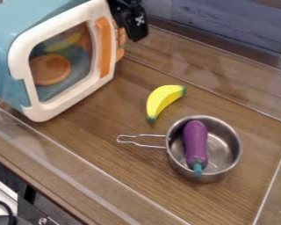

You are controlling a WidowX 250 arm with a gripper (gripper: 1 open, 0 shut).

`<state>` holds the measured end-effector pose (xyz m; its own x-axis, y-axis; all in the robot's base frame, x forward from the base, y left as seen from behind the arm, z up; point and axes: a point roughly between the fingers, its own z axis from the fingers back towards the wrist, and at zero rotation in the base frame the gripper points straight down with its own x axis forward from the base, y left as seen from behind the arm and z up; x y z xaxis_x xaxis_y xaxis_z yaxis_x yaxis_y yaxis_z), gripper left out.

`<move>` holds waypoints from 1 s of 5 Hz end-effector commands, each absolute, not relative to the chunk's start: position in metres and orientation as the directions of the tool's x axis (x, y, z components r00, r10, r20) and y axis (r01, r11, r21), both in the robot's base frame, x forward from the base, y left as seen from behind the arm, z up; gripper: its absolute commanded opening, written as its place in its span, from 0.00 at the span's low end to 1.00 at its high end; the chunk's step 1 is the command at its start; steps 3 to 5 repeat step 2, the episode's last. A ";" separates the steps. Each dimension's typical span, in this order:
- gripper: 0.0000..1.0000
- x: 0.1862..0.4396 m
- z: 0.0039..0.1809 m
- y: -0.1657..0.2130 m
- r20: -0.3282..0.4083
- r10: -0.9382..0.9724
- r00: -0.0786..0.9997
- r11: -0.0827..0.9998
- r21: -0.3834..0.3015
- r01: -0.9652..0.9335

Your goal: Remove the banana from inside the silver pot and put it on the table

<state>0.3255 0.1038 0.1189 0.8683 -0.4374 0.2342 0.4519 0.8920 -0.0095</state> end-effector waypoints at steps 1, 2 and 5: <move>1.00 0.305 0.136 0.113 0.262 -0.411 0.873 0.908 0.027 0.419; 1.00 0.301 0.136 0.112 0.269 -0.433 0.861 0.897 0.032 0.441; 1.00 0.301 0.136 0.112 0.269 -0.433 0.861 0.897 0.032 0.441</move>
